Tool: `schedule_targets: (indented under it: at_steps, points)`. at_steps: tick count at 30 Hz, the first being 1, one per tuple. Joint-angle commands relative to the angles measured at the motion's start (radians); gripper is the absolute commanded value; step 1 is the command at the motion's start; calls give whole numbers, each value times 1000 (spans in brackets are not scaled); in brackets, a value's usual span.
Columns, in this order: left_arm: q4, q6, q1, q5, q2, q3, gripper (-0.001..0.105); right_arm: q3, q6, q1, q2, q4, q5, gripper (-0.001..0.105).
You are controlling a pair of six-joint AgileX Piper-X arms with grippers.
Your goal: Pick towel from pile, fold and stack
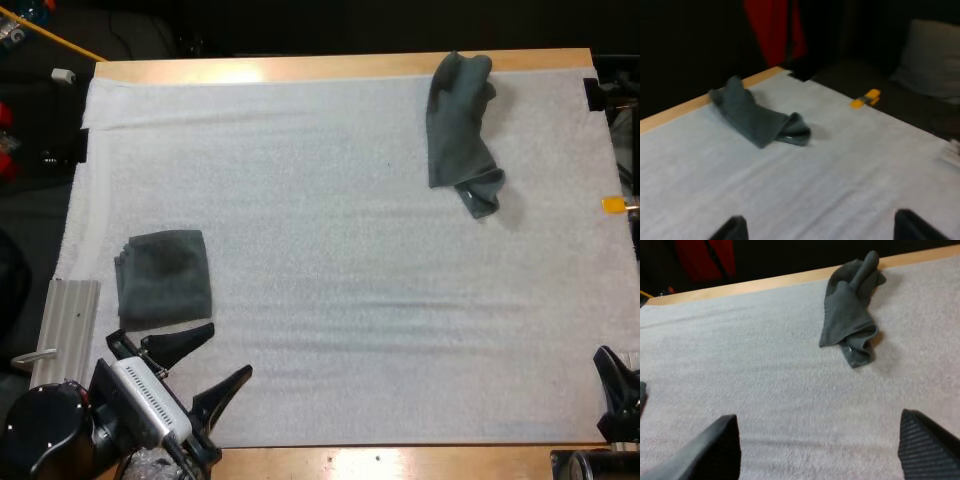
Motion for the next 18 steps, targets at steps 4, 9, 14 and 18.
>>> schedule_targets:
  at_steps: [4, 9, 14, 18]
  points:
    - [-10, -9, -10, 13, 11, -10, 58, -18, -17, -4, 46, 1, -20, 64]
    - [-10, -9, -10, 13, 11, -10, 58, -18, -17, -4, 151, -73, -20, 64]
    - [-10, -9, -10, 13, 11, -10, 58, -18, -17, -2, 300, -170, -22, 64]
    - [-10, -9, -10, 13, 11, -10, 58, -18, -17, -2, 426, -217, -19, 64]
